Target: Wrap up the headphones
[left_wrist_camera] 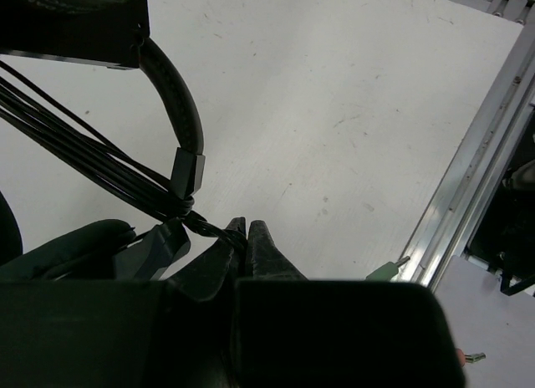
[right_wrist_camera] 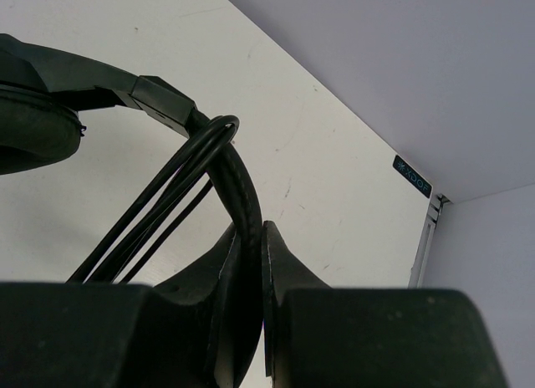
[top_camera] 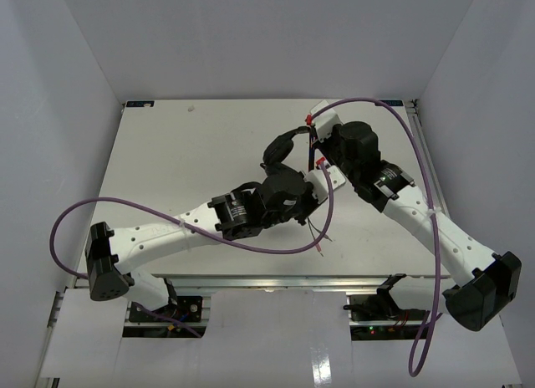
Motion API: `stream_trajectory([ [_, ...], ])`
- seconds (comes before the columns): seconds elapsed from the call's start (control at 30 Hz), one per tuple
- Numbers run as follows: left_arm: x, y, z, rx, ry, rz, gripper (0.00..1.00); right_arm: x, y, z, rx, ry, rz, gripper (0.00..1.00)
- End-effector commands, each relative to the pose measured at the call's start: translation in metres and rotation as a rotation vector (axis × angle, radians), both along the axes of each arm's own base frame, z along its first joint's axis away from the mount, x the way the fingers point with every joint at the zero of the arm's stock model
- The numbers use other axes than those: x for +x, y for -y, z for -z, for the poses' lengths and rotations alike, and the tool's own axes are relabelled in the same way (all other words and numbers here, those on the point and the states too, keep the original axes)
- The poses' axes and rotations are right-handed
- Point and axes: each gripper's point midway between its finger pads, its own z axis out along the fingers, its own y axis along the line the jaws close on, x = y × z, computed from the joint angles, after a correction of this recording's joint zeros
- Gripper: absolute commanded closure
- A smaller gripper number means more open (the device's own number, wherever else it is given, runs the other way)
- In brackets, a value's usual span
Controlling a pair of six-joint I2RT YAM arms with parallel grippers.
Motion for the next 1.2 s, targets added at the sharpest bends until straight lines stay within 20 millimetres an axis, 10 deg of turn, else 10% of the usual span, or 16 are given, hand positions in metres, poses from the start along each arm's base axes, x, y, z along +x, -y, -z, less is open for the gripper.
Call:
stream_trajectory([
  [0.0,-0.018,0.001,-0.078,-0.230,0.005,0.073,1.00,0.009,0.008,-0.016,-0.013,0.087,0.052,0.92],
  [0.47,-0.017,-0.028,-0.094,-0.168,0.063,0.046,0.87,0.008,0.007,-0.015,-0.014,0.090,0.049,0.92],
  [0.9,-0.004,-0.065,-0.051,0.072,0.063,-0.069,0.96,0.008,0.009,-0.018,-0.019,0.103,0.055,0.92],
  [1.17,-0.030,-0.051,-0.018,0.171,-0.023,0.117,0.86,0.010,0.006,-0.010,-0.030,0.091,0.056,0.92],
])
